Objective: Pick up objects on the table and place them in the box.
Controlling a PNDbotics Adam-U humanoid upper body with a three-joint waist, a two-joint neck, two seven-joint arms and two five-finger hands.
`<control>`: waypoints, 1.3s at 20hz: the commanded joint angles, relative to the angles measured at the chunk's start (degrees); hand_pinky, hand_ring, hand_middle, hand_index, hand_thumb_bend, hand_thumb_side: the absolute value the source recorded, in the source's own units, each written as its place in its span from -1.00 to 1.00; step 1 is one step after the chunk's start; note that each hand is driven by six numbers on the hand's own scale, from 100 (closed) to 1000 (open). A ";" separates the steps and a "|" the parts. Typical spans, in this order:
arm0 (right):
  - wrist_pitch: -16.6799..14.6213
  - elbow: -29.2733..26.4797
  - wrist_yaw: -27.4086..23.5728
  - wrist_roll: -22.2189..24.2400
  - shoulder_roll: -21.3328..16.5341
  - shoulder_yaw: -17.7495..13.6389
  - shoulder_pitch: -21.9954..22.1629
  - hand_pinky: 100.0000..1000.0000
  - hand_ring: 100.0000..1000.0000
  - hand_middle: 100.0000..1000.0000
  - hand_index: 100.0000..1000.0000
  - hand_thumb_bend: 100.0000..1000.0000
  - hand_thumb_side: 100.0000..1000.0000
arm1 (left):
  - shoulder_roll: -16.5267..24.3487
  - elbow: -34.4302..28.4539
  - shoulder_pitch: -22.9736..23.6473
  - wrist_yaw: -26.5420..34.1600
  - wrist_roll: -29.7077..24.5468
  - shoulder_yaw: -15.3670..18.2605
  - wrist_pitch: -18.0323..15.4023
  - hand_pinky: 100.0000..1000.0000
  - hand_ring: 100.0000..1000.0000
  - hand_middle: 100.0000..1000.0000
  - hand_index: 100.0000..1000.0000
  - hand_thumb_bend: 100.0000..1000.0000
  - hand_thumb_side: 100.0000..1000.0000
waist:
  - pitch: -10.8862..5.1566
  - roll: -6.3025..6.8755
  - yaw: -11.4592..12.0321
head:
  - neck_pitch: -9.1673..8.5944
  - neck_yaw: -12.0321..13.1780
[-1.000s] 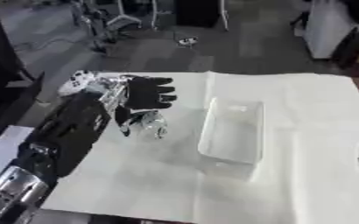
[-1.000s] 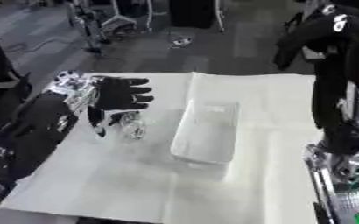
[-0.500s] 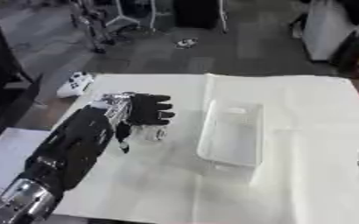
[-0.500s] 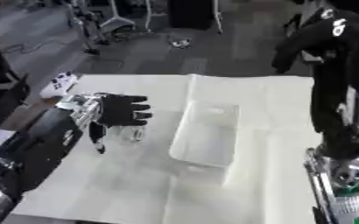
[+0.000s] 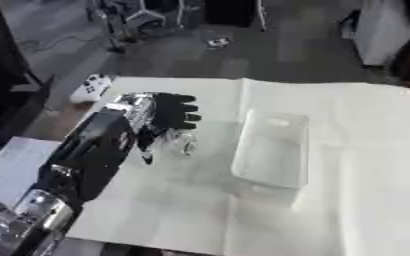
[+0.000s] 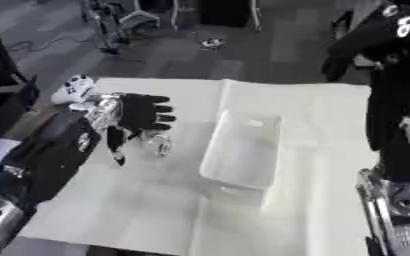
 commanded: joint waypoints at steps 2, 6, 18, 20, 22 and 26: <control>-0.24 -0.74 -0.34 0.04 0.46 -0.20 -1.74 -0.49 -0.57 -0.42 -0.11 -0.27 1.00 | 1.80 -0.62 -2.04 2.11 -2.21 1.10 0.42 1.00 1.00 1.00 1.00 0.57 0.77 | -0.29 -0.38 -0.37 | -1.03 1.32; -0.24 -0.74 -0.42 0.03 0.60 -0.25 -1.94 -0.49 -0.57 -0.42 -0.11 -0.27 1.00 | 1.99 -0.72 -2.47 3.19 -3.30 1.38 0.96 1.00 1.00 1.00 1.00 0.52 0.75 | 0.13 -0.54 -0.78 | -1.21 1.79; -0.38 -0.74 -0.52 0.13 0.97 -0.12 -2.14 -0.49 -0.57 -0.42 -0.11 -0.27 1.00 | 1.72 -2.27 -2.97 2.34 2.21 0.75 7.43 1.00 1.00 1.00 1.00 0.36 0.49 | -0.13 -0.20 -1.19 | -1.07 2.15; -0.40 -0.74 -0.54 0.14 1.04 -0.12 -2.20 -0.49 -0.57 -0.42 -0.11 -0.27 1.00 | 1.62 -2.08 -2.98 0.93 3.83 0.93 9.35 1.00 1.00 1.00 1.00 0.32 0.46 | -0.09 -0.22 -1.26 | -1.02 2.27; -0.42 -0.74 -0.56 0.13 1.10 -0.12 -2.26 -0.49 -0.57 -0.42 -0.11 -0.27 1.00 | 1.43 -1.71 -2.93 -0.51 4.93 1.25 11.27 1.00 1.00 1.00 1.00 0.35 0.42 | -0.05 -0.26 -1.31 | -1.02 2.46; -0.50 -0.74 -0.61 0.13 1.26 -0.11 -2.40 -0.49 -0.57 -0.42 -0.11 -0.27 1.00 | 0.96 -0.38 -2.67 -2.85 5.26 1.89 13.30 1.00 1.00 1.00 1.00 0.42 0.42 | 0.03 -0.31 -1.41 | -1.07 2.81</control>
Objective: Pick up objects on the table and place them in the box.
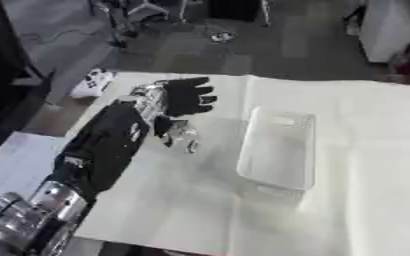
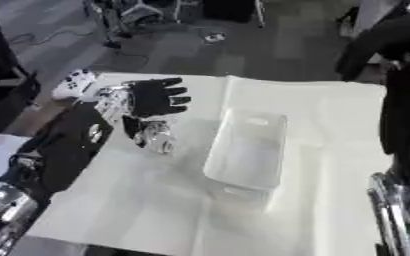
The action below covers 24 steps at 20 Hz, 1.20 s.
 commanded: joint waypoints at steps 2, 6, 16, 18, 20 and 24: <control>-0.29 -0.74 -0.26 -0.10 0.38 -0.09 -1.26 -0.49 -0.57 -0.42 -0.11 -0.27 1.00 | 0.54 0.37 -1.23 -2.10 0.59 1.01 1.70 1.00 1.00 1.00 1.00 0.43 0.43 | -0.78 -0.04 -0.13 | -0.52 0.88; -0.39 -0.74 -0.34 -0.07 0.77 -0.05 -1.55 -0.49 -0.57 -0.42 -0.11 -0.27 1.00 | 0.10 1.03 -0.71 -2.84 1.21 1.41 2.27 1.00 1.00 1.00 1.00 0.49 0.49 | -0.58 -0.26 -0.47 | -1.01 1.05; -0.62 -0.74 -0.42 -0.12 1.37 0.02 -1.98 -0.49 -0.56 -0.42 -0.11 -0.27 1.00 | -0.42 2.31 -0.04 -2.69 -0.22 2.14 1.68 1.00 1.00 1.00 1.00 0.36 0.60 | -0.27 -0.38 -0.99 | -1.09 1.35; -0.64 -0.74 -0.42 -0.13 1.41 0.02 -2.00 -0.49 -0.56 -0.42 -0.11 -0.27 1.00 | -0.47 2.42 0.03 -2.12 -0.20 2.22 1.24 1.00 1.00 1.00 1.00 0.04 0.78 | -0.27 -0.38 -1.02 | -1.08 1.38; -0.63 -0.74 -0.42 -0.12 1.40 0.03 -1.99 -0.49 -0.56 -0.42 -0.11 -0.27 1.00 | -0.48 2.55 0.07 -1.49 -0.26 2.30 0.79 1.00 1.00 1.00 1.00 -0.15 0.87 | -0.27 -0.38 -1.01 | -1.06 1.46; -0.60 -0.74 -0.42 -0.10 1.40 0.02 -1.95 -0.49 -0.57 -0.42 -0.11 -0.27 1.00 | -0.40 2.93 0.18 -0.39 -1.48 2.52 0.07 1.00 1.00 1.00 1.00 -0.09 1.00 | -0.30 -0.38 -1.00 | -1.00 1.58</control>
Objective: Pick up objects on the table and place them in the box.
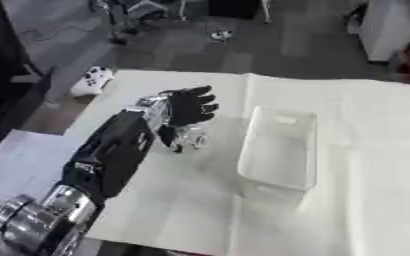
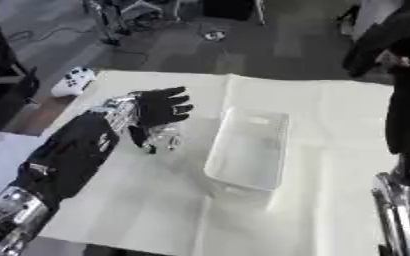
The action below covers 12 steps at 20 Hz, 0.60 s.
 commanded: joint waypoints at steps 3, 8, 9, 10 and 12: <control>-0.10 -0.74 -0.16 -0.04 0.29 0.02 -0.92 -0.49 -0.57 -0.42 -0.11 -0.27 1.00 | 0.66 -0.17 -0.69 1.82 -1.44 0.75 -1.16 1.00 1.00 1.00 1.00 -0.04 1.00 | -0.82 0.00 -0.06 | -0.77 0.70; -0.05 -0.74 -0.17 -0.01 0.27 0.02 -0.87 -0.49 -0.57 -0.42 -0.11 -0.27 1.00 | 0.64 -0.20 -0.65 3.03 -2.04 0.65 -1.97 1.00 0.96 0.92 0.99 -0.14 1.00 | -0.85 0.00 -0.05 | -0.67 0.83; -0.05 -0.74 -0.17 -0.01 0.27 0.02 -0.85 -0.49 -0.57 -0.42 -0.11 -0.27 1.00 | 0.68 -0.14 -0.62 3.26 -2.25 0.68 -2.07 1.00 0.90 0.81 0.96 -0.15 1.00 | -0.86 0.01 -0.06 | -0.65 0.87; -0.04 -0.74 -0.17 -0.01 0.27 0.02 -0.85 -0.49 -0.57 -0.42 -0.11 -0.27 1.00 | 0.70 -0.07 -0.61 3.50 -2.53 0.71 -2.15 1.00 0.86 0.75 0.94 -0.13 1.00 | -0.85 0.01 -0.06 | -0.63 0.90; -0.02 -0.74 -0.17 0.01 0.27 0.03 -0.81 -0.49 -0.57 -0.42 -0.11 -0.27 1.00 | 0.73 0.00 -0.60 3.96 -3.11 0.73 -2.25 1.00 0.76 0.62 0.86 -0.19 1.00 | -0.86 0.01 -0.06 | -0.54 0.94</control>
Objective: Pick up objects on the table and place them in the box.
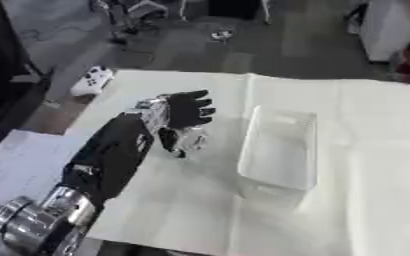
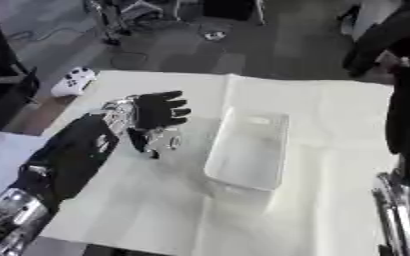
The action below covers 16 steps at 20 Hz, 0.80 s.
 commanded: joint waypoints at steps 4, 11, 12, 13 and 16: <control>0.00 -0.74 -0.18 -0.03 0.25 0.02 -0.77 -0.49 -0.57 -0.42 -0.11 -0.27 1.00 | 0.66 -0.53 -0.99 2.47 -0.13 0.56 -0.61 1.00 0.56 0.40 0.65 -0.72 1.00 | -0.91 0.01 -0.04 | -0.47 1.03; 0.01 -0.74 -0.16 -0.04 0.20 -0.02 -0.76 -0.49 -0.57 -0.42 -0.11 -0.27 1.00 | 0.71 0.00 -0.81 6.28 1.64 0.79 -1.94 0.78 0.17 -0.07 0.16 -0.81 1.00 | -0.99 0.00 -0.02 | -0.43 1.14; 0.01 -0.74 -0.16 -0.05 0.18 -0.03 -0.76 -0.49 -0.57 -0.42 -0.11 -0.27 1.00 | 0.72 0.03 -0.77 6.89 1.73 0.76 -2.09 0.71 0.10 -0.14 0.08 -0.81 1.00 | -0.99 0.00 -0.02 | -0.44 1.15; 0.02 -0.74 -0.15 -0.05 0.17 -0.03 -0.75 -0.49 -0.57 -0.42 -0.11 -0.27 1.00 | 0.75 0.06 -0.73 7.34 1.64 0.69 -2.15 0.67 0.07 -0.19 0.01 -0.80 1.00 | -1.00 0.00 -0.01 | -0.43 1.13; 0.03 -0.74 -0.14 -0.07 0.15 -0.05 -0.75 -0.49 -0.57 -0.42 -0.11 -0.27 1.00 | 0.78 0.06 -0.61 8.20 1.28 0.47 -2.13 0.57 -0.04 -0.33 -0.12 -0.80 1.00 | -1.02 -0.01 -0.02 | -0.42 1.10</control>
